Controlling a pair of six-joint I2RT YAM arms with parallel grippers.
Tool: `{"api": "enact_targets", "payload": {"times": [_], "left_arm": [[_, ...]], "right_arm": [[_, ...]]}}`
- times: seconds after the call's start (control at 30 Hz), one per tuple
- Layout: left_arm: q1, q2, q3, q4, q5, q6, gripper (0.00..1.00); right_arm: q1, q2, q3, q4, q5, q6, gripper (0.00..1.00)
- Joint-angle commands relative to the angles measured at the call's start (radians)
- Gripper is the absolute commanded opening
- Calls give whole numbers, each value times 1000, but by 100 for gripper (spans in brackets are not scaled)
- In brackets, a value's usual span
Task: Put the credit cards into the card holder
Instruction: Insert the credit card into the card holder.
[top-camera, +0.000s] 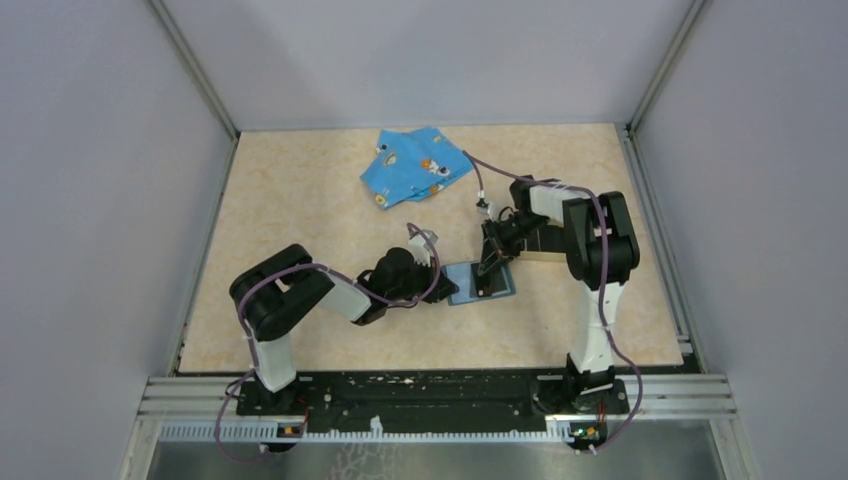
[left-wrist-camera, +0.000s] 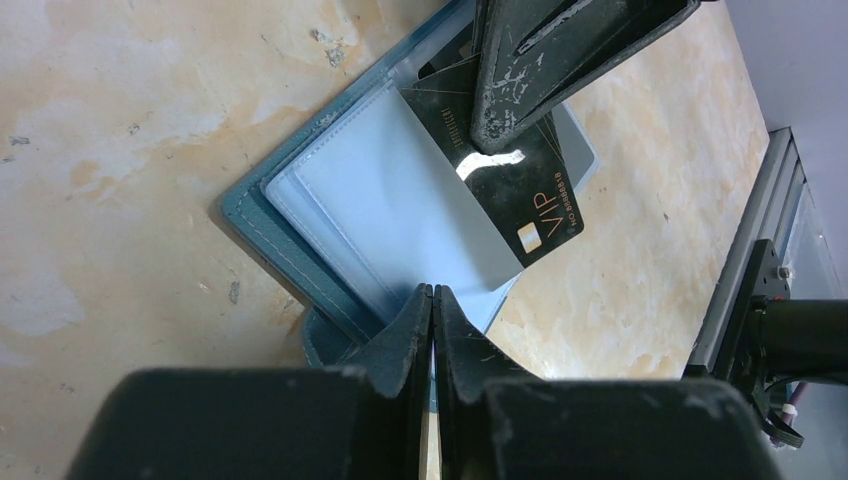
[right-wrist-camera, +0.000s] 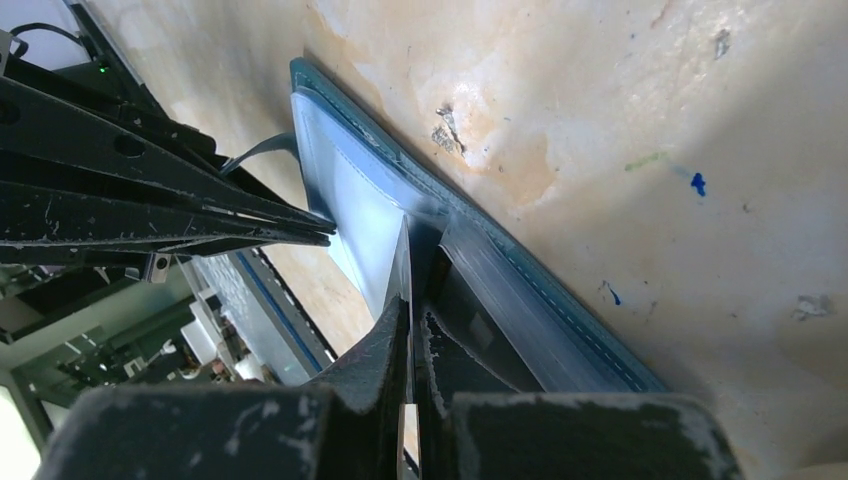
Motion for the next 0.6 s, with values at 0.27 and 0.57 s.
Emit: {"api": "enact_targets", "payload": {"times": [0.27, 0.57], "left_arm": [[1, -3, -5, -114, -50, 40, 8], [1, -54, 7, -124, 2, 27, 14]], "right_arm": [[30, 104, 66, -22, 55, -42, 4], [33, 113, 84, -27, 42, -49, 9]]}}
